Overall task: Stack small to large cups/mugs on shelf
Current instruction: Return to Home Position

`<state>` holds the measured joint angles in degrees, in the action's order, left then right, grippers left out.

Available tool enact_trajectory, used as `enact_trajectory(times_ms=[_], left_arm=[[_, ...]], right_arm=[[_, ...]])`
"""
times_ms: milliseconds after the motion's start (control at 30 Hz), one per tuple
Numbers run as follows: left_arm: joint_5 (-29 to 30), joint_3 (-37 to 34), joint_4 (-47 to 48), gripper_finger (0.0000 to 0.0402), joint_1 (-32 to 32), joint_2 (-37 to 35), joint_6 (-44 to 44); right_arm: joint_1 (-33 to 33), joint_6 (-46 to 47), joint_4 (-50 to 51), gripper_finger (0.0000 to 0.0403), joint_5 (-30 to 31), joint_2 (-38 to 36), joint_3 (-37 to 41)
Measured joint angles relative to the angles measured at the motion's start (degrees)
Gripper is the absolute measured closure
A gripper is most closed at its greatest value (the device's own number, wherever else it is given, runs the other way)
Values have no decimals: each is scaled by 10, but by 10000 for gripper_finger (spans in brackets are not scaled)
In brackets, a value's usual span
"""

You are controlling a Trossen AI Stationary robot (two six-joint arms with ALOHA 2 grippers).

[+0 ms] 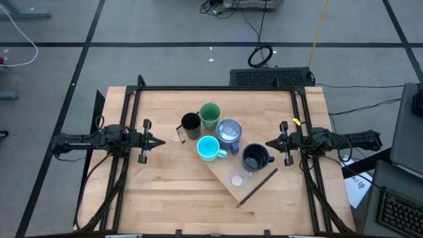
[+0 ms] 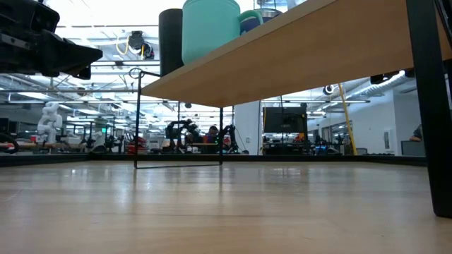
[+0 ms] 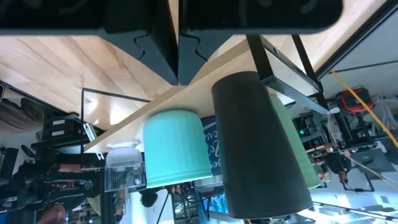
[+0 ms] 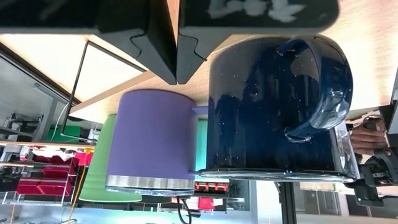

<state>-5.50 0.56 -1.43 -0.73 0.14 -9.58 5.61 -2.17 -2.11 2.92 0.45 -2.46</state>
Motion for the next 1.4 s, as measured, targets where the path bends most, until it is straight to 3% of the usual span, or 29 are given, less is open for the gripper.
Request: enact_trajectory(times_ms=[1400], left_arm=[[11, 0, 2, 382, 0, 0, 11]], right_arm=[[0, 0, 0, 403, 0, 0, 0]])
